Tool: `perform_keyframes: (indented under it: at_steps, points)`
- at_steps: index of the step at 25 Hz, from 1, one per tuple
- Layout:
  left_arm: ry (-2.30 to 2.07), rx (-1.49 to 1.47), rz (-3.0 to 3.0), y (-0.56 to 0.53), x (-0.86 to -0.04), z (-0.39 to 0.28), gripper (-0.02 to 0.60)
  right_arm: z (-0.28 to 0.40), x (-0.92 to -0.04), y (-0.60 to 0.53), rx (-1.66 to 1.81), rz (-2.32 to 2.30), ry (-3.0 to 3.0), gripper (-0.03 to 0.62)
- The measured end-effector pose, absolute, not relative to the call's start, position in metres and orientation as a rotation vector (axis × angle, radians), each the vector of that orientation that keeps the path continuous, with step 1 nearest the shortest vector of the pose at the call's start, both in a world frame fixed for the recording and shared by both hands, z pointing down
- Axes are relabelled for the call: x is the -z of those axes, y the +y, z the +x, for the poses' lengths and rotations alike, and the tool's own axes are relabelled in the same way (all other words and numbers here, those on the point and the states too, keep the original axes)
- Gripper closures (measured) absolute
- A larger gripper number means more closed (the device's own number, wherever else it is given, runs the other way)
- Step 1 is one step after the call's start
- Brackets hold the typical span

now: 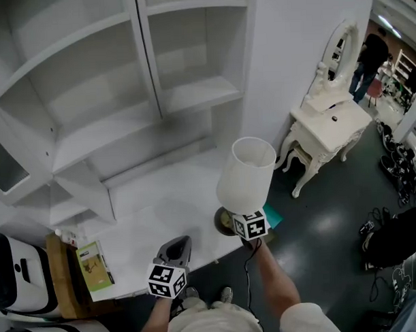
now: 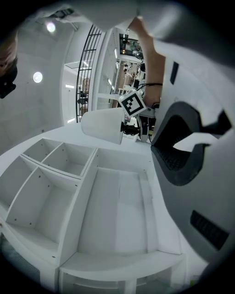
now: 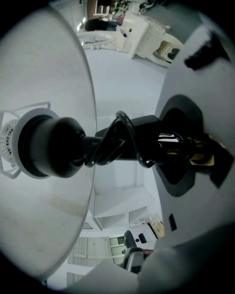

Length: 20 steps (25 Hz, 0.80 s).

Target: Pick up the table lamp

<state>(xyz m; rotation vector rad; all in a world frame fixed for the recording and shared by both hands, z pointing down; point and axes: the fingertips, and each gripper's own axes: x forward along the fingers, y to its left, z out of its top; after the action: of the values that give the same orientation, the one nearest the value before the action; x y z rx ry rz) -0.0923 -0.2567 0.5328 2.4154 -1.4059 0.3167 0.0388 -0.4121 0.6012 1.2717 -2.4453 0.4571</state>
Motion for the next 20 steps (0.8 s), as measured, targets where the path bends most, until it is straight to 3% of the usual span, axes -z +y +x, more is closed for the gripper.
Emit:
perform_keyframes:
  at_steps: [13, 20]
  points:
    - [-1.456, -0.274, 2.406, -0.233, -0.524, -0.06, 0.572, 0.046, -0.58, -0.328, -0.515, 1.107, -2.491, 0.453]
    - [-1.48, -0.258, 2.377, -0.216, -0.524, -0.074, 0.572, 0.034, -0.569, -0.294, -0.511, 1.07, -2.544, 0.453]
